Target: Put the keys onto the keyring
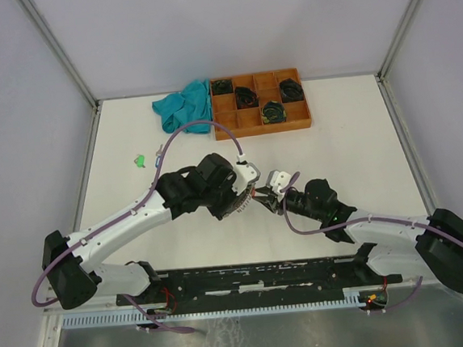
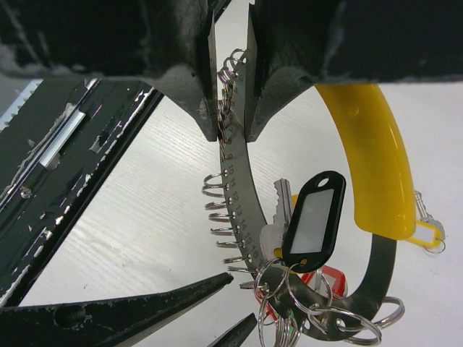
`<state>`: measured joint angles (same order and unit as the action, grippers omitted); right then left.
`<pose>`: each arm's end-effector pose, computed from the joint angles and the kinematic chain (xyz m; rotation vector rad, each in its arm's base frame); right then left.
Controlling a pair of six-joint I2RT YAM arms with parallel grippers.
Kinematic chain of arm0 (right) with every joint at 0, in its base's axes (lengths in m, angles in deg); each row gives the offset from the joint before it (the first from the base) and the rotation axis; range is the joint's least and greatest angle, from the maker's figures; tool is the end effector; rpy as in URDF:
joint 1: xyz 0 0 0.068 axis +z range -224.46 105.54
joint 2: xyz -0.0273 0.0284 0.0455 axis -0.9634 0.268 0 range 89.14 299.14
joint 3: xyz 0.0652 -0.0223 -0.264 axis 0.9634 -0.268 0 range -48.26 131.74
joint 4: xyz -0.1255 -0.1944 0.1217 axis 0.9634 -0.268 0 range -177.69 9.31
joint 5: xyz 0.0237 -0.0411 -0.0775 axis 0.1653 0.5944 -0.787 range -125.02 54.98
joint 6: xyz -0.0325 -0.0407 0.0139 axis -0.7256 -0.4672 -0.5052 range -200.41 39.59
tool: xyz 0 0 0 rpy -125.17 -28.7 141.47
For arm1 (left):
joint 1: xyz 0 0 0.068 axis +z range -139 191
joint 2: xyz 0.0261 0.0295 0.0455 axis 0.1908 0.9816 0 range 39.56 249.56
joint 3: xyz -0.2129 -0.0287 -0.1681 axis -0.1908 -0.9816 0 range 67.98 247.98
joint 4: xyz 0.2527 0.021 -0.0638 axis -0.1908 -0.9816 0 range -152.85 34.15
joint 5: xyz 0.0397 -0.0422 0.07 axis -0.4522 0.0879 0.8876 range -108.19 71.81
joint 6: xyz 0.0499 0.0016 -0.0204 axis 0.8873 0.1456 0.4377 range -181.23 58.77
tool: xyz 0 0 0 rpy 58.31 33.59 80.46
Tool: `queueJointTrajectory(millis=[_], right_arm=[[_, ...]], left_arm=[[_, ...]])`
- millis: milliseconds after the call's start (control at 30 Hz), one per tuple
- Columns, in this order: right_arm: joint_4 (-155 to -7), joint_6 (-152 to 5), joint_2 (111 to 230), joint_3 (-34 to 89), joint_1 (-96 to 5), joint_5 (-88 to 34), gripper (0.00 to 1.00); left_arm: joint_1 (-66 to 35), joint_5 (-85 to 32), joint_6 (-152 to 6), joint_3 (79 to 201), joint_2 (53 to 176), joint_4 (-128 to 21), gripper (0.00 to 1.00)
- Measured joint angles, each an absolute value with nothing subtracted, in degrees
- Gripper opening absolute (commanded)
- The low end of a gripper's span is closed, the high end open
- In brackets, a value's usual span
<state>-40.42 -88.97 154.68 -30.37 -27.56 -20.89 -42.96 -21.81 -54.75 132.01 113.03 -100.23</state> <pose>0.1492 0.1722 0.1992 -0.9753 1.4489 0.7043 0.1518 -0.2123 0.2972 1.3102 2.1969 -0.4104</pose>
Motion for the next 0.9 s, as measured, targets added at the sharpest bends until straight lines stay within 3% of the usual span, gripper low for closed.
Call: queueJointTrajectory(millis=[533, 900], right_arm=[[-36.5, -87.5, 156.4, -30.4, -27.6, -20.7, 0.30], [-35.5, -87.6, 156.7, -30.4, -27.6, -21.8, 0.13]], left_arm=[[-42.7, -23.1, -54.7, 132.0, 113.0, -99.9, 0.03], [-42.7, -23.5, -54.7, 132.0, 113.0, -99.9, 0.03]])
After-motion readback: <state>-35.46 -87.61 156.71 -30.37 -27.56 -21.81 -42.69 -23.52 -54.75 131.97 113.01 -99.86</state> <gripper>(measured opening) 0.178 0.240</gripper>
